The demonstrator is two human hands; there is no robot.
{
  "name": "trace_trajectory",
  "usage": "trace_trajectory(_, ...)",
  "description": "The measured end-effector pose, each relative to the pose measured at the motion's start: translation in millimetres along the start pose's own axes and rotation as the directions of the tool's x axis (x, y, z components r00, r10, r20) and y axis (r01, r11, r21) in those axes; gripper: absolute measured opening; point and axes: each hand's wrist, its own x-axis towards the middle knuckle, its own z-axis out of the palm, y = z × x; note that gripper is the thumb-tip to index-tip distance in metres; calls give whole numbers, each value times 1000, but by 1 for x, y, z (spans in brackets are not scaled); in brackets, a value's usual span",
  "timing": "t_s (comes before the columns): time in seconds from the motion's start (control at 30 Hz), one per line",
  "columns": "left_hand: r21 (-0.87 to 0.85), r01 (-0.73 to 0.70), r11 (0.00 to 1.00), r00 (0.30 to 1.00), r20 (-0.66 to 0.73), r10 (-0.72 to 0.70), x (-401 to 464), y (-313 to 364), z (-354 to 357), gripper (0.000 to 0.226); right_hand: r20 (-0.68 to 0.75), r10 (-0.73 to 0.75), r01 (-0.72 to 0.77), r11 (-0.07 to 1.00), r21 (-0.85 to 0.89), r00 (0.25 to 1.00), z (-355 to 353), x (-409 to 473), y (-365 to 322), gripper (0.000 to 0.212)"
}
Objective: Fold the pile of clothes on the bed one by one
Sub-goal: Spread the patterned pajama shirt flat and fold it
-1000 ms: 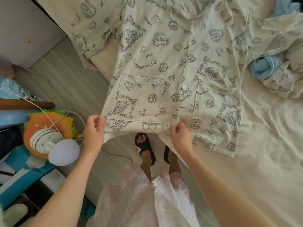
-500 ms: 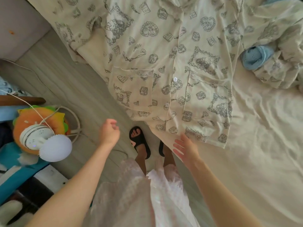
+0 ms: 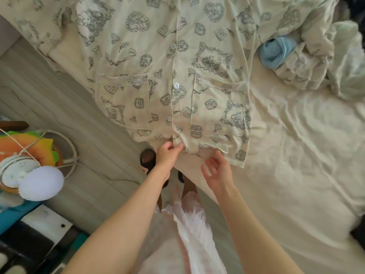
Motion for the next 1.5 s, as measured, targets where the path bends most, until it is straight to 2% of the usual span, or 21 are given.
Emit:
trace_trajectory(0.1, -104, -21, 994, 999, -33, 18, -7, -5, -8, 16, -6, -3, 4, 986, 169, 1000, -23, -2, -15, 32)
trace_trajectory(0.2, -22, -87, 996, 995, -60, 86, -17, -16, -18, 15, -16, 24, -20, 977, 211, 1000, -44, 0, -28, 52)
trace_trajectory(0.27, -27, -92, 995, 995, -36, 91, -22, -22, -21, 11, 9, 36, -37, 990, 134, 999, -53, 2, -34, 50)
trace_trajectory(0.33, -91, -62, 994, 998, -30, 59, -24, -24, -23, 8, 42, 40, -42, 998, 38, 998, -56, 5, -40, 29)
trace_trajectory(0.4, -59, -51, 997, 998, -43, 49, -25, -25, -24, 6, 50, 30, -29, 999, -23, 998, -55, 8, -47, 7)
trace_trajectory(0.53, 69, -35, 997, 995, -91, 41, -23, -24, -25, 9, 48, -54, 59, 992, -112, 997, -67, 11, -59, 8)
trace_trajectory(0.6, 140, -17, 990, 989, -146, 38, -22, -22, -27, 10, 19, -125, 126, 970, -209, 992, -78, 10, -60, 12)
trace_trajectory(0.67, 212, -4, 977, 983, -178, 42, -21, -19, -27, 12, -4, -193, 181, 925, -334, 981, -88, 9, -56, 13)
trace_trajectory(0.77, 336, 15, 942, 985, -169, 45, -21, -12, -23, 13, 35, -283, 260, 816, -516, 958, -91, 10, -56, 16)
trace_trajectory(0.83, 538, 14, 843, 976, -192, 107, -23, -5, -19, 16, 68, -301, 281, 752, -597, 951, -88, 12, -64, 18)
trace_trajectory(0.9, 687, -48, 725, 926, -241, 290, -29, 7, -11, 19, 86, -334, 311, 712, -630, 939, -83, 15, -80, 19)
trace_trajectory(0.93, 746, -117, 656, 878, -231, 419, -33, 15, -5, 17, 87, -366, 335, 698, -632, 926, -79, 16, -91, 18)
trace_trajectory(1.0, 838, -269, 474, 773, -106, 626, -41, 34, 12, 11, 73, -439, 382, 675, -631, 895, -71, 20, -118, 16)
trace_trajectory(1.07, 870, -393, 296, 705, 79, 705, -43, 55, 36, 26, 73, -493, 427, 659, -619, 867, -59, 24, -150, 17)
trace_trajectory(1.17, 853, -507, 122, 682, 311, 662, -36, 85, 76, 46, 81, -545, 499, 684, -533, 834, -37, 35, -207, 25)
trace_trajectory(1.23, 853, -519, 63, 716, 393, 577, -26, 97, 97, 52, 58, -555, 514, 719, -467, 830, -23, 43, -246, 34)
trace_trajectory(1.33, 891, -454, 25, 825, 410, 390, -7, 106, 115, 56, 18, -592, 538, 719, -440, 806, -8, 59, -296, 53)
trace_trajectory(1.4, 909, -417, -16, 861, 401, 312, 3, 112, 118, 57, 24, -622, 556, 682, -475, 783, -2, 71, -319, 63)
trace_trajectory(1.5, 900, -435, -17, 866, 423, 267, 11, 123, 115, 55, -17, -603, 497, 674, -546, 798, 4, 86, -340, 52)
